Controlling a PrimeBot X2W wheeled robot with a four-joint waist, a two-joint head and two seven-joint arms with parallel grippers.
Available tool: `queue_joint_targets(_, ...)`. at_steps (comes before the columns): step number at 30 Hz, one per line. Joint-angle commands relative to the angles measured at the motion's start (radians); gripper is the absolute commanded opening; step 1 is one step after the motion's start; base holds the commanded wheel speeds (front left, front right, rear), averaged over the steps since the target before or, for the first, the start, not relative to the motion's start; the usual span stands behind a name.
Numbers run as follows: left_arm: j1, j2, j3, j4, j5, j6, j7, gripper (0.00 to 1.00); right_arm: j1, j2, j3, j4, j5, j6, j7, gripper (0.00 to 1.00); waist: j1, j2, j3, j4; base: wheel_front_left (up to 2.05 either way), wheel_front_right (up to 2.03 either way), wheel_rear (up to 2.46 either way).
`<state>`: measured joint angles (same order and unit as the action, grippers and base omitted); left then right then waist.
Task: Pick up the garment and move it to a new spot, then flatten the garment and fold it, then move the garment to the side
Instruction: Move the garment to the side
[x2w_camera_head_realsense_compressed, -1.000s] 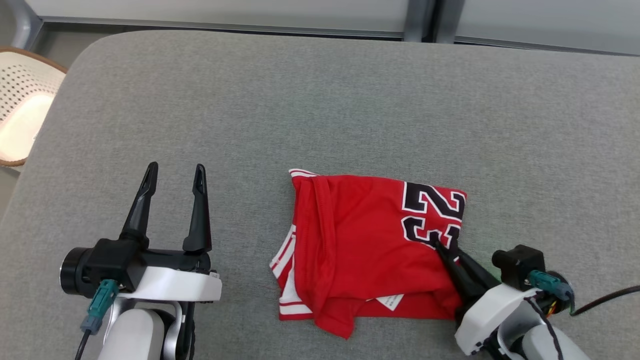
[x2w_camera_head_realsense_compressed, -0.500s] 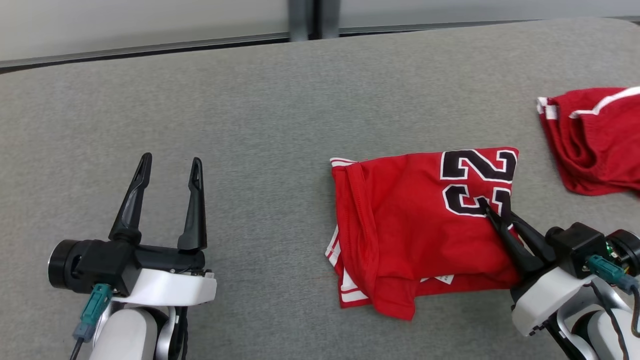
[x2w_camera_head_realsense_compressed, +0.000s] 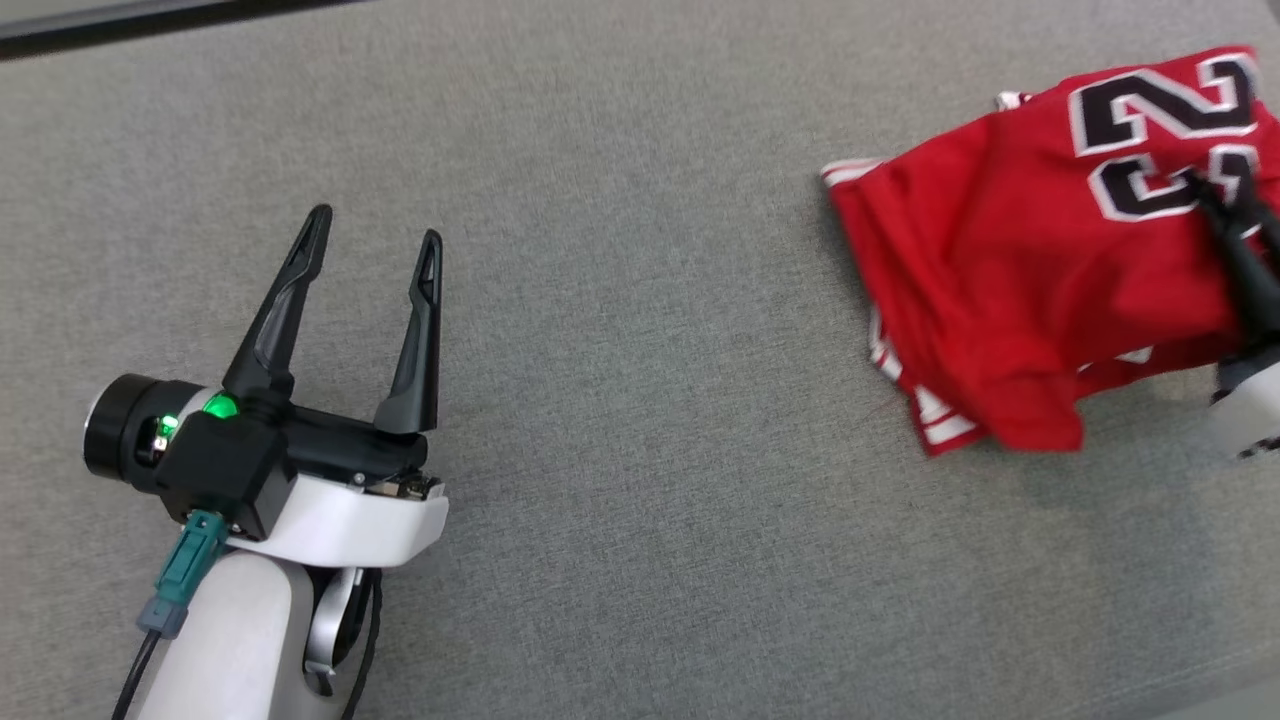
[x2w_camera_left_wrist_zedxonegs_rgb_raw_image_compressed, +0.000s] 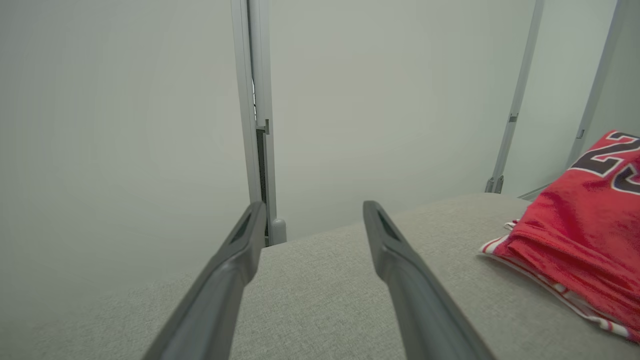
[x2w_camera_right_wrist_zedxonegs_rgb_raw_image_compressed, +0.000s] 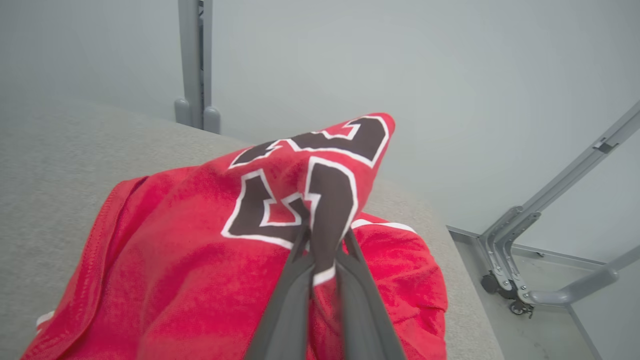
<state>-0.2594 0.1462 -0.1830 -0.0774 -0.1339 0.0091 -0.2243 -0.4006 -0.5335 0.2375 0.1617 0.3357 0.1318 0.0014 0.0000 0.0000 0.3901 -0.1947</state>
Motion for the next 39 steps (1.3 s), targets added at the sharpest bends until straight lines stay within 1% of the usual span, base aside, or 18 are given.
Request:
queue_joint_targets(1, -0.036, 0.014, -0.005, -0.014, 0.01, -0.007, 0.007, 1.0, -0.045, -0.041, -0.051, 0.042, 0.011, -0.002, -0.016, 0.0, 0.0, 0.0, 0.083, -0.009, 0.0, 0.0, 0.0)
queue_joint_targets(2, -0.036, 0.014, -0.005, -0.014, 0.01, -0.007, 0.007, 1.0, -0.045, -0.041, -0.051, 0.042, 0.011, -0.002, -0.016, 0.0, 0.0, 0.0, 0.083, -0.009, 0.0, 0.0, 0.0)
queue_joint_targets(6, -0.076, 0.019, -0.019, -0.029, 0.019, -0.017, 0.012, 1.0, -0.1, -0.087, -0.156, 0.12, 0.045, -0.002, -0.049, 0.0, 0.0, 0.0, 0.15, 0.008, 0.0, 0.0, 0.0)
queue_joint_targets(9, -0.108, 0.023, -0.029, -0.039, 0.024, -0.025, 0.016, 1.0, -0.136, -0.113, -0.205, 0.188, 0.056, -0.002, -0.077, 0.0, 0.0, 0.0, 0.197, 0.019, 0.0, 0.0, 0.0)
queue_joint_targets(12, -0.149, 0.033, -0.042, -0.046, 0.032, -0.037, 0.021, 1.0, -0.197, -0.104, -0.266, 0.314, 0.074, -0.002, -0.114, 0.0, 0.0, 0.0, 0.247, 0.034, 0.0, 0.0, 0.0)
queue_joint_targets(13, -0.156, 0.034, -0.046, -0.045, 0.035, -0.042, 0.021, 1.0, -0.213, -0.097, -0.28, 0.351, 0.076, -0.002, -0.118, 0.03, 0.0, 0.0, 0.255, 0.036, 0.0, 0.0, 0.0)
queue_joint_targets(14, -0.163, 0.034, -0.051, -0.043, 0.037, -0.045, 0.022, 1.0, -0.227, -0.088, -0.288, 0.387, 0.076, -0.002, -0.116, 0.41, 0.0, 0.0, 0.263, 0.039, 0.0, 0.0, 0.0)
queue_joint_targets(15, -0.169, 0.034, -0.056, -0.042, 0.038, -0.046, 0.021, 1.0, -0.244, -0.077, -0.293, 0.412, 0.079, -0.002, -0.125, 0.98, 0.0, 0.0, 0.268, 0.04, 0.0, 0.0, 0.0)
queue_joint_targets(16, -0.172, 0.034, -0.058, -0.039, 0.039, -0.045, 0.02, 1.0, -0.258, -0.069, -0.303, 0.438, 0.082, -0.002, -0.135, 1.0, 0.0, 0.0, 0.271, 0.041, 0.0, 0.0, 0.0)
queue_joint_targets(20, -0.174, 0.035, -0.063, -0.023, 0.034, -0.044, 0.015, 1.0, -0.265, -0.028, -0.319, 0.53, 0.089, -0.002, -0.188, 1.0, 0.0, 0.0, 0.261, 0.035, 0.0, 0.0, 0.0)
queue_joint_targets(22, -0.158, 0.035, -0.061, -0.014, 0.027, -0.04, 0.01, 1.0, -0.247, -0.004, -0.319, 0.553, 0.091, -0.002, -0.218, 1.0, 0.0, 0.0, 0.242, 0.027, 0.0, 0.0, 0.0)
queue_joint_targets(24, -0.139, 0.037, -0.058, -0.004, 0.02, -0.038, 0.007, 1.0, -0.219, 0.012, -0.335, 0.562, 0.094, -0.002, -0.243, 1.0, 0.0, 0.0, 0.216, 0.021, 0.0, 0.0, 0.0)
queue_joint_targets(27, -0.116, 0.04, -0.051, 0.01, 0.008, -0.035, 0.002, 1.0, -0.168, 0.05, -0.345, 0.528, 0.087, -0.002, -0.262, 1.0, 0.0, 0.0, 0.17, 0.01, 0.0, 0.0, 0.0)
queue_joint_targets(29, -0.095, 0.041, -0.046, 0.018, 0.0, -0.027, 0.0, 1.0, -0.121, 0.08, -0.357, 0.476, 0.075, -0.002, -0.267, 1.0, 0.0, 0.0, 0.139, 0.005, 0.0, 0.0, 0.0)
queue_joint_targets(34, -0.032, 0.039, -0.023, 0.039, -0.019, -0.001, -0.009, 1.0, 0.021, 0.185, -0.404, 0.258, 0.014, -0.002, -0.266, 1.0, 0.0, 0.0, 0.053, 0.004, 0.0, 0.0, 0.0)
queue_joint_targets(39, 0.036, 0.03, 0.005, 0.052, -0.045, 0.028, -0.018, 1.0, 0.141, 0.28, -0.368, 0.077, -0.051, -0.002, -0.266, 1.0, 0.0, 0.0, -0.021, 0.03, 0.0, 0.0, 0.0)
